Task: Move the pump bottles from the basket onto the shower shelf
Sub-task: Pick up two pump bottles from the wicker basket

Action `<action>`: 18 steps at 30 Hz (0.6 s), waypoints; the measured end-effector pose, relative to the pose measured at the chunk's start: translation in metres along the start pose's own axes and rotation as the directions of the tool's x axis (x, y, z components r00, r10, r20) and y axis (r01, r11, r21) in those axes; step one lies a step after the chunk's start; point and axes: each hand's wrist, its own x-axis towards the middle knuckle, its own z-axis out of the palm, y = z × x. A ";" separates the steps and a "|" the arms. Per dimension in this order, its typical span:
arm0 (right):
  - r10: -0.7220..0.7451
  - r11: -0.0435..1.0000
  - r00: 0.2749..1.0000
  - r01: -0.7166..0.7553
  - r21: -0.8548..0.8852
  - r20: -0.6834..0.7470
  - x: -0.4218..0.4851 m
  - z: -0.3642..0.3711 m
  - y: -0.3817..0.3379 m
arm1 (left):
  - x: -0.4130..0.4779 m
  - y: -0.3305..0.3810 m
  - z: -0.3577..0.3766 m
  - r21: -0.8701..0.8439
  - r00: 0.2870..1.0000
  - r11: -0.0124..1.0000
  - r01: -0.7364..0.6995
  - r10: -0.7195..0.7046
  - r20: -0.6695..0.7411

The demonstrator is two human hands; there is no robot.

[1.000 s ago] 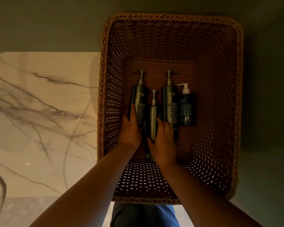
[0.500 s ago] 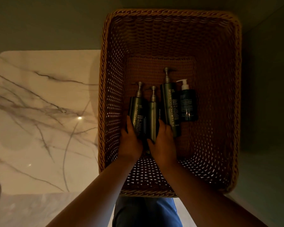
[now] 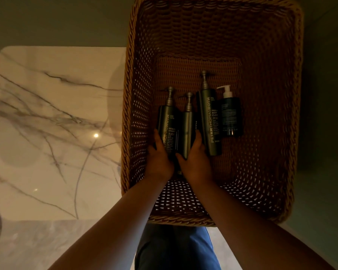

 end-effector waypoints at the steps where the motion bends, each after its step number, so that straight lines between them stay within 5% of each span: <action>1: 0.005 1.000 1.000 -0.005 0.011 0.000 0.001 0.000 0.000 | 0.000 0.000 0.000 -0.008 1.000 1.000 0.002 -0.002 0.004; 18: 0.095 0.880 0.991 -0.130 0.457 0.099 -0.044 -0.055 -0.032 | -0.079 0.027 -0.059 -0.275 0.990 0.956 -0.103 0.125 0.063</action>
